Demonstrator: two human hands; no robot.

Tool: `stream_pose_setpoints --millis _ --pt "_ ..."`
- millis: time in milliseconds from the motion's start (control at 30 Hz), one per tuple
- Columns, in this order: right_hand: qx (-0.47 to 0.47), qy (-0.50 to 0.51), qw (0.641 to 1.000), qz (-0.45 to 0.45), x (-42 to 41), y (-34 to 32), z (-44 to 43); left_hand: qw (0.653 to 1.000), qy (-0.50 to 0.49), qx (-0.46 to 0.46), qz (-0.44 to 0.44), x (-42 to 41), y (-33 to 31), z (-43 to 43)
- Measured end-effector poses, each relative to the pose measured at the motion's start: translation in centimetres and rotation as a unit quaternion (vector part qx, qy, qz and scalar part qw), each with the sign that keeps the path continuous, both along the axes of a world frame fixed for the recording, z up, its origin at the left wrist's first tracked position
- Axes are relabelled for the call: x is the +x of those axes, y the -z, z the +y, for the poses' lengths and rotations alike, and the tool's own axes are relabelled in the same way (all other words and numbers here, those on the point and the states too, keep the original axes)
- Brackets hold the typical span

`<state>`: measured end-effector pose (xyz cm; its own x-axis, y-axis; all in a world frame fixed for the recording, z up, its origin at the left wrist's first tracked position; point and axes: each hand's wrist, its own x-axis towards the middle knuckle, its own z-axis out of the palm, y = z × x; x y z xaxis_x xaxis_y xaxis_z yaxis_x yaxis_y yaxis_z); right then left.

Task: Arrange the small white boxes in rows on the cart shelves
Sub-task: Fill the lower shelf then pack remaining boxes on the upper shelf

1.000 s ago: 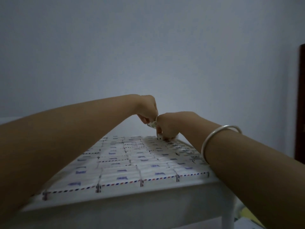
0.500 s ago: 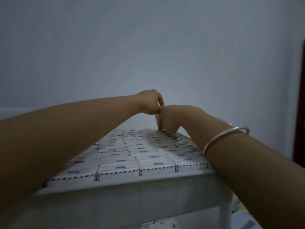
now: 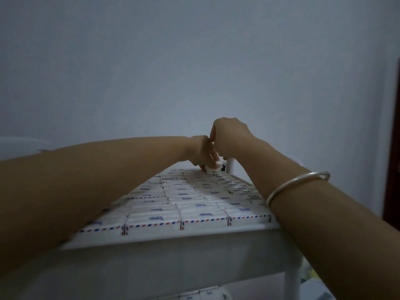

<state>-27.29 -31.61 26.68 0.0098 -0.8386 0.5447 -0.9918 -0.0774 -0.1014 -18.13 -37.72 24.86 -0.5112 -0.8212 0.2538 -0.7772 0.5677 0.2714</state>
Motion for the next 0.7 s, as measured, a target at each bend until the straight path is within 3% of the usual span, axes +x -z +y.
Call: stream_pose_setpoints --millis 167,333,500,600,700 --pt "-0.019 -0.009 1.0 -0.005 -0.2 0.2 0.1 0.995 -0.038 0.002 -0.092 -0.1 0.6 0.7" --pt "-0.029 0.007 1.0 -0.001 -0.1 0.4 0.2 0.996 -0.065 0.006 -0.063 1.5 -0.5 3.1" --pt "-0.065 -0.016 0.997 0.039 0.8 0.7 2.4 0.992 -0.1 -0.016 0.069 5.8 -1.9 7.9" --pt "-0.071 -0.091 0.993 0.007 1.7 0.9 5.4 0.978 -0.098 -0.032 0.18 9.4 -1.1 13.4" --pt "-0.058 -0.194 0.978 -0.046 3.8 2.6 9.8 0.973 -0.08 -0.035 0.214 12.7 1.1 19.5"
